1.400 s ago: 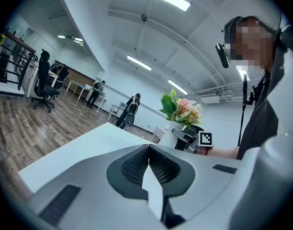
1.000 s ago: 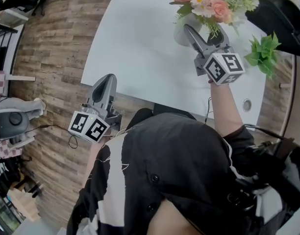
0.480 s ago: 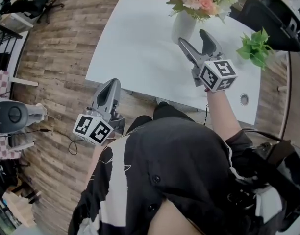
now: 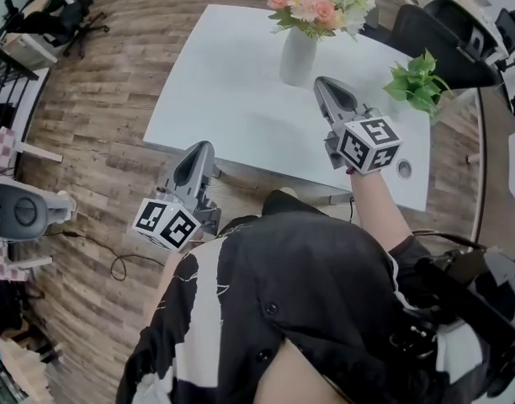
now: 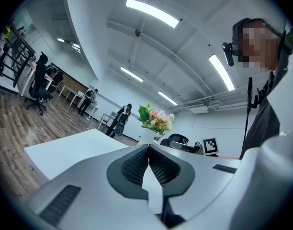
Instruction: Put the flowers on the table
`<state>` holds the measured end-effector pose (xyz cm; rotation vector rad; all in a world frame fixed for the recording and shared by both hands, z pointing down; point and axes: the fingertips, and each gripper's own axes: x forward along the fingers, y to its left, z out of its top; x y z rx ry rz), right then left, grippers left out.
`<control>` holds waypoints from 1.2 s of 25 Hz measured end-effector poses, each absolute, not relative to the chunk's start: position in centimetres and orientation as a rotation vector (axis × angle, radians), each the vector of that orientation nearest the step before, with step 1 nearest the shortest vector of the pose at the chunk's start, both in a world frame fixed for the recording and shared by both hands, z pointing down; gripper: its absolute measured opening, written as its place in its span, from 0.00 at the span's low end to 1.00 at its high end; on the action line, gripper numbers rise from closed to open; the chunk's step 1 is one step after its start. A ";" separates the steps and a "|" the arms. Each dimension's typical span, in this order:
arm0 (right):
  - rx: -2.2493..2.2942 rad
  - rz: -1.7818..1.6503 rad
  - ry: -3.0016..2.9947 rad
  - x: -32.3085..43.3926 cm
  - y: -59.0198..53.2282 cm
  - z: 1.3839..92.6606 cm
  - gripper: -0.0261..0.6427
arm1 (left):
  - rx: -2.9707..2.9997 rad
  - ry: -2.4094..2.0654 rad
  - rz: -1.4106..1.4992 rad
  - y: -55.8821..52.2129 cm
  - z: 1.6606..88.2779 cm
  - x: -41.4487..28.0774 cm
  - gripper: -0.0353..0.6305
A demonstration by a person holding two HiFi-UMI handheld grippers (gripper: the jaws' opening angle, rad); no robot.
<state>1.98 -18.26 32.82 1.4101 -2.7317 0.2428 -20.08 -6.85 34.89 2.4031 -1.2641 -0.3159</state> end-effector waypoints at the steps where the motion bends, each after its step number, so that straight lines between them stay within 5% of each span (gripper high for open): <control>1: 1.419 0.271 -2.724 2.3 -18.1 33.0 0.06 | 2.398 -1.270 -0.313 -6.6 34.9 -19.9 0.07; 12: 1.382 0.381 -2.655 8.1 -14.8 34.4 0.06 | 2.375 -1.347 -0.356 -5.0 33.0 -15.3 0.07; 30: 1.159 0.395 -2.675 21.1 -3.2 36.4 0.06 | 2.354 -1.305 -0.366 3.2 34.1 1.7 0.07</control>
